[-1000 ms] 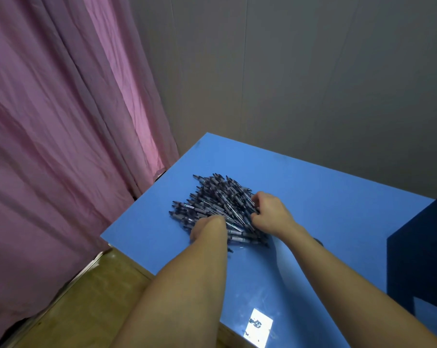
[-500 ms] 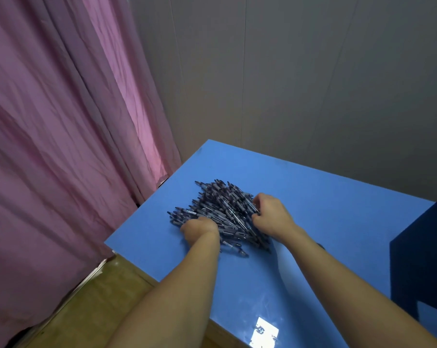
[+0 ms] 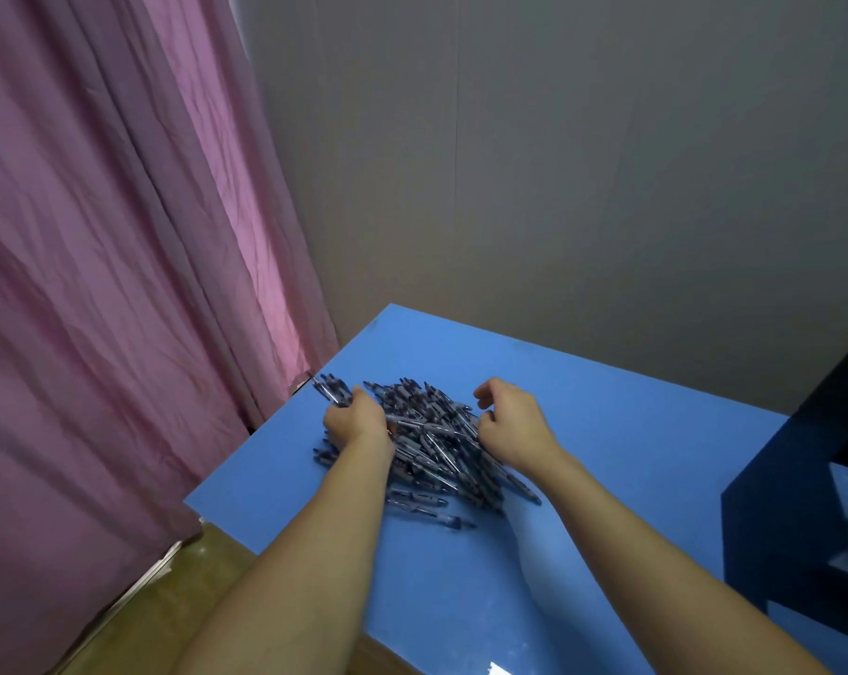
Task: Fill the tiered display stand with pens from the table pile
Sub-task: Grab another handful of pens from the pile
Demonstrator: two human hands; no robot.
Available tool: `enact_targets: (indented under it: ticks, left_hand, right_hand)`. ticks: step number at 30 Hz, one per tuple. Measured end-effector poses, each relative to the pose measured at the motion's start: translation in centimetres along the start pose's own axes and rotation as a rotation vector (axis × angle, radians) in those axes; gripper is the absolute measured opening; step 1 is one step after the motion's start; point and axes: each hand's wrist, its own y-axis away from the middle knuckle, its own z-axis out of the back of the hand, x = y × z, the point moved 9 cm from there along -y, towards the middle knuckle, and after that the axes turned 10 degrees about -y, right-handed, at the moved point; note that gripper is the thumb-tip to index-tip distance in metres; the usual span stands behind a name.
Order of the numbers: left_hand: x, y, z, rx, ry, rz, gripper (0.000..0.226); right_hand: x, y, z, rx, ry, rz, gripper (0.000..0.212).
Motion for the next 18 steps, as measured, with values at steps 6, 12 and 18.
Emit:
enact_targets:
  ticks: [6, 12, 18]
  left_hand:
    - [-4.5, 2.1, -0.8, 0.2, -0.159, -0.344, 0.021]
    - [-6.7, 8.3, -4.0, 0.514, -0.349, -0.595, 0.015]
    - [-6.5, 15.7, -7.9, 0.778, -0.424, -0.755, 0.02]
  right_hand:
    - [0.4, 2.2, 2.5, -0.051, 0.014, -0.012, 0.038]
    - [1.1, 5.3, 6.3, -0.164, 0.003, -0.06, 0.037]
    - [1.5, 9.7, 13.1, -0.327, 0.04, -0.092, 0.034]
